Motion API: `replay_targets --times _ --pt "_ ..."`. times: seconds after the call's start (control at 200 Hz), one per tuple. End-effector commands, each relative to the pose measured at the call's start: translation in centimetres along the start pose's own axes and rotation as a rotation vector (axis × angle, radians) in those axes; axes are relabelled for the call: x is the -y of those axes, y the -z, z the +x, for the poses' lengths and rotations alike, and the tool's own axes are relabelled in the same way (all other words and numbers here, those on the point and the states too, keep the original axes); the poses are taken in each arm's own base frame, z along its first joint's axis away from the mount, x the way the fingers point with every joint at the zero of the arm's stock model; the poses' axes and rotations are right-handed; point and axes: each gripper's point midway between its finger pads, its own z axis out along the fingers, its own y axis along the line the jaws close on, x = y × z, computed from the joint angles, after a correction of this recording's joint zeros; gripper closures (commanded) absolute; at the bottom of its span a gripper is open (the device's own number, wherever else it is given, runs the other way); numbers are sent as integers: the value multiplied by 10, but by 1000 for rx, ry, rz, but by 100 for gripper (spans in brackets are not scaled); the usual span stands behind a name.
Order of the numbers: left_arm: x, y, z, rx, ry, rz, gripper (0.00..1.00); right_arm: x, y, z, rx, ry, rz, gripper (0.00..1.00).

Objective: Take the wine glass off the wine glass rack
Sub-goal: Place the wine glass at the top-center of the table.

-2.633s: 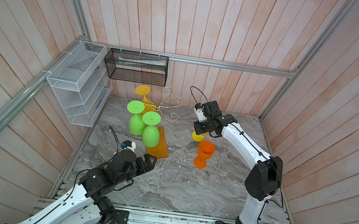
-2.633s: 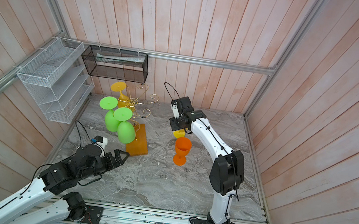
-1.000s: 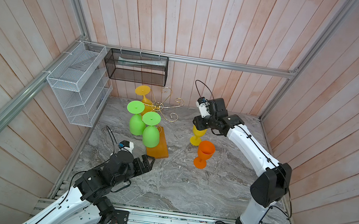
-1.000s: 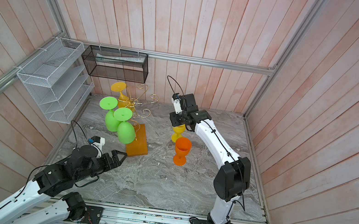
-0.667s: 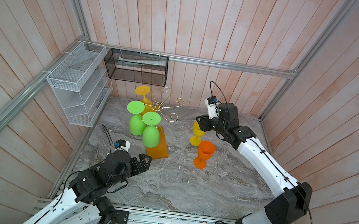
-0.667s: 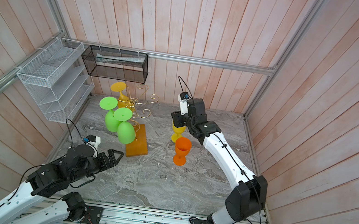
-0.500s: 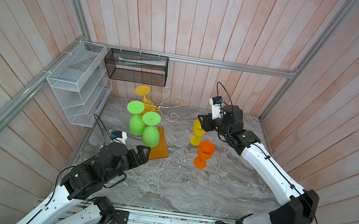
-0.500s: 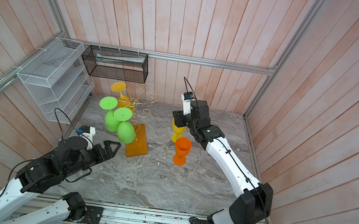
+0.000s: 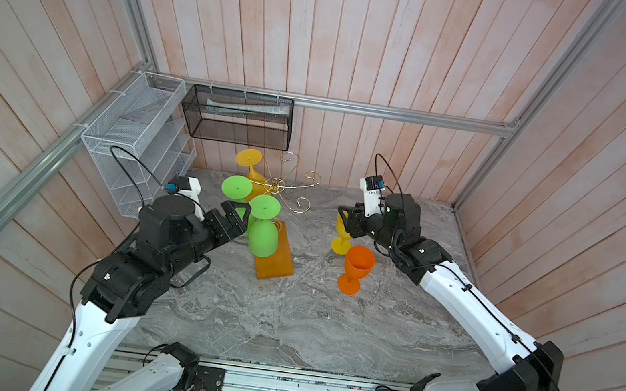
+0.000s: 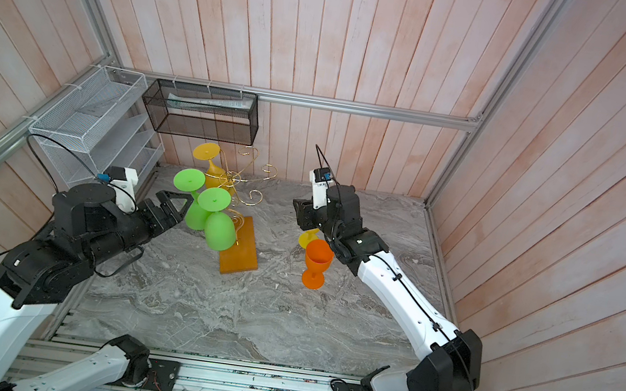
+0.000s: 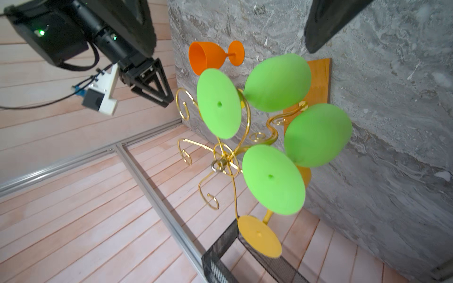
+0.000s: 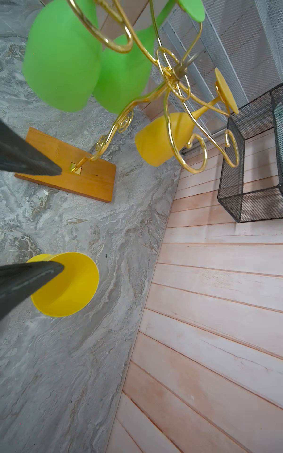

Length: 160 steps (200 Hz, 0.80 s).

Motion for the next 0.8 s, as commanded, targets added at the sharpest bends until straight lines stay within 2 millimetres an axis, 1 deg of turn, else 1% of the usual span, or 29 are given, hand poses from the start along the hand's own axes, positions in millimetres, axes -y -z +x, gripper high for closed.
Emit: replay_targets --times 0.0,0.07,0.15,0.31,0.38,0.585,0.795 --pt "12 -7 -14 -31 -12 77 6 -12 17 -17 78 43 -18 46" --pt "8 -12 -28 -24 20 100 8 -19 21 -18 92 58 -31 46" --pt "-1 -18 -41 -19 59 108 11 -26 27 -19 106 72 -46 46" --pt "-17 -25 -55 -18 117 127 16 -36 39 -24 141 80 -76 47" --pt "-22 -30 -55 -30 143 143 17 -39 42 -28 154 78 -89 47" --pt "-36 -46 -48 -65 207 185 23 -53 46 -39 180 70 -148 48" --pt "-40 -56 -44 -81 231 216 27 -65 40 -37 168 83 -175 49"
